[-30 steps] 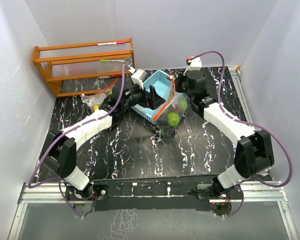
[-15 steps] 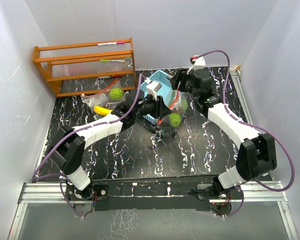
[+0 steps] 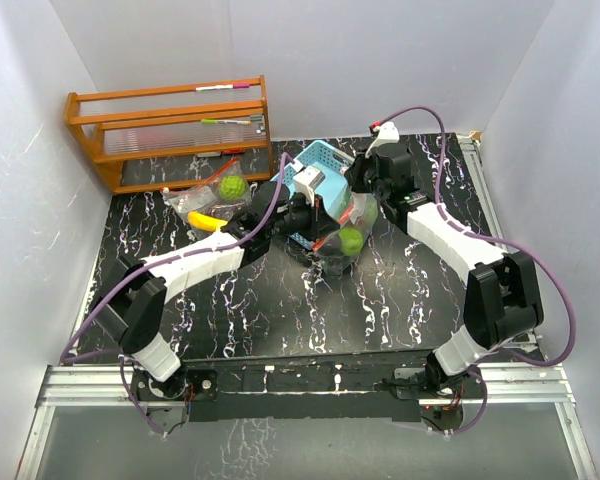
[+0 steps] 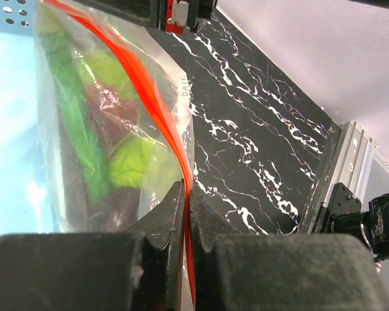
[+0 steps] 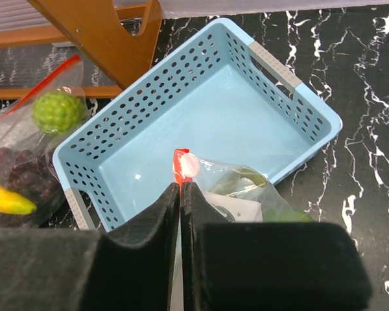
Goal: Open the zip-top bag and remove the fake food
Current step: Adjust the zipper food storage bag at the center of the board.
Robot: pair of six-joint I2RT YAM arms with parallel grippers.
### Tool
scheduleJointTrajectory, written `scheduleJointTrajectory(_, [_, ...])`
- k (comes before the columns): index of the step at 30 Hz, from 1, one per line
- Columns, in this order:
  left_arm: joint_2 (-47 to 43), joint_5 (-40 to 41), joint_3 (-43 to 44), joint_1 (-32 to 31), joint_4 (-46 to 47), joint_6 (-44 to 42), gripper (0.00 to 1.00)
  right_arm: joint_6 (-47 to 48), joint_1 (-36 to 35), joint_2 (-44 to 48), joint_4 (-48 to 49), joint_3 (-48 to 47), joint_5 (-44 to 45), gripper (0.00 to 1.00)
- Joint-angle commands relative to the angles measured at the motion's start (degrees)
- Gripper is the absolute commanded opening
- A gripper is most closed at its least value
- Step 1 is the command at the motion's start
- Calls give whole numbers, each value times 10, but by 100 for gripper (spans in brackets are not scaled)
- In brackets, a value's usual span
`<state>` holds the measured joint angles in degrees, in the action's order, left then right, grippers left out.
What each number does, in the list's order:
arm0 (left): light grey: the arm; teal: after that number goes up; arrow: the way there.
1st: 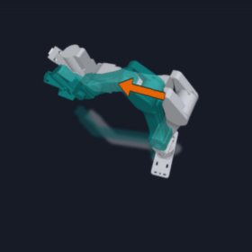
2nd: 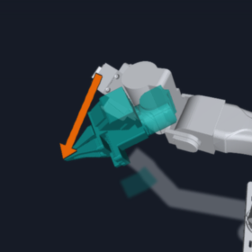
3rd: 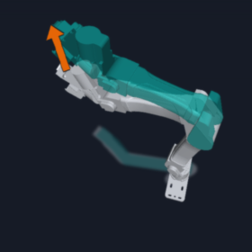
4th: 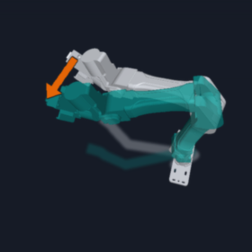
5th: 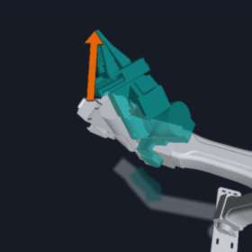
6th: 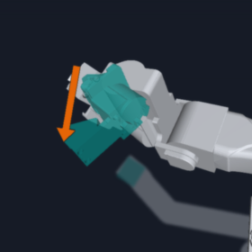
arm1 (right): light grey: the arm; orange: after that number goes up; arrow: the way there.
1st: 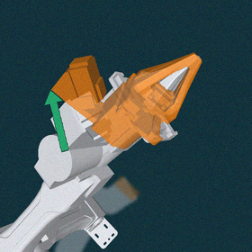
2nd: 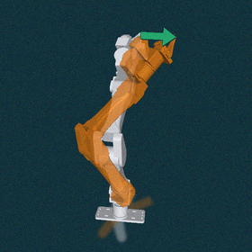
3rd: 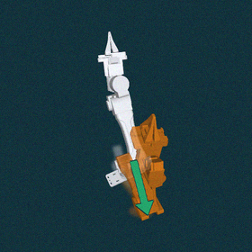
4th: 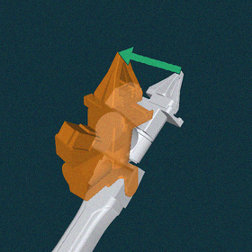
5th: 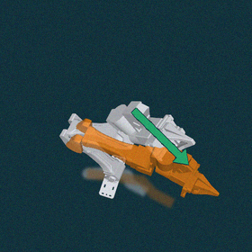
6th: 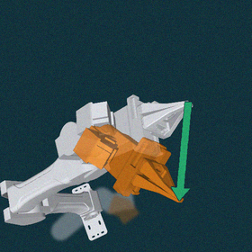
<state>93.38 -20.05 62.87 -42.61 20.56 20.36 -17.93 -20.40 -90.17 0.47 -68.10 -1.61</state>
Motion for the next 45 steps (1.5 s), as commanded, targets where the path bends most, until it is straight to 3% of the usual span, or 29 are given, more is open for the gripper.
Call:
scheduleJointTrajectory(1, [-56, 11, -13, -4, -7, -10, 0, 6, -1, 47, -3, -14, 46, 7])
scheduleJointTrajectory(12, [-173, 116, -53, -4, -50, -45, 0, 2, 4, 141, -1, 19, 59, 7])
scheduleJointTrajectory(20, [-197, 156, -52, -4, -82, -71, 0, 7, 8, 151, 8, 29, 21, 7])
scheduleJointTrajectory(21, [-198, 156, -51, -4, -85, -76, 0, 10, 8, 146, 13, 30, 7, 13])
scheduleJointTrajectory(24, [-201, 161, -46, -4, -104, -94, 0, 16, 14, 134, 38, 35, -45, 56])
scheduleJointTrajectory(25, [-203, 166, -44, -4, -113, -99, 0, 18, 19, 132, 50, 38, -62, 67])
scheduleJointTrajectory(27, [-205, 181, -40, -4, -132, -109, 0, 11, 36, 132, 88, 56, -106, 80])
scheduleJointTrajectory(29, [-201, 203, -30, -4, -153, -118, 0, -15, 71, 127, 150, 87, -196, 86])
scheduleJointTrajectory(33, [-192, 228, -22, -4, -176, -146, 0, -156, 162, 76, 375, 175, -400, 90])
scheduleJointTrajectory(36, [-190, 235, -29, -4, -174, -153, 0, -232, 189, 11, 519, 178, -503, 90])
scheduleJointTrajectory(41, [-188, 219, -32, -3, -166, -157, 0, -299, 190, -78, 655, 146, -597, 90])
scheduleJointTrajectory(45, [-188, 211, -31, -3, -163, -159, 0, -301, 189, -122, 681, 111, -630, 90])
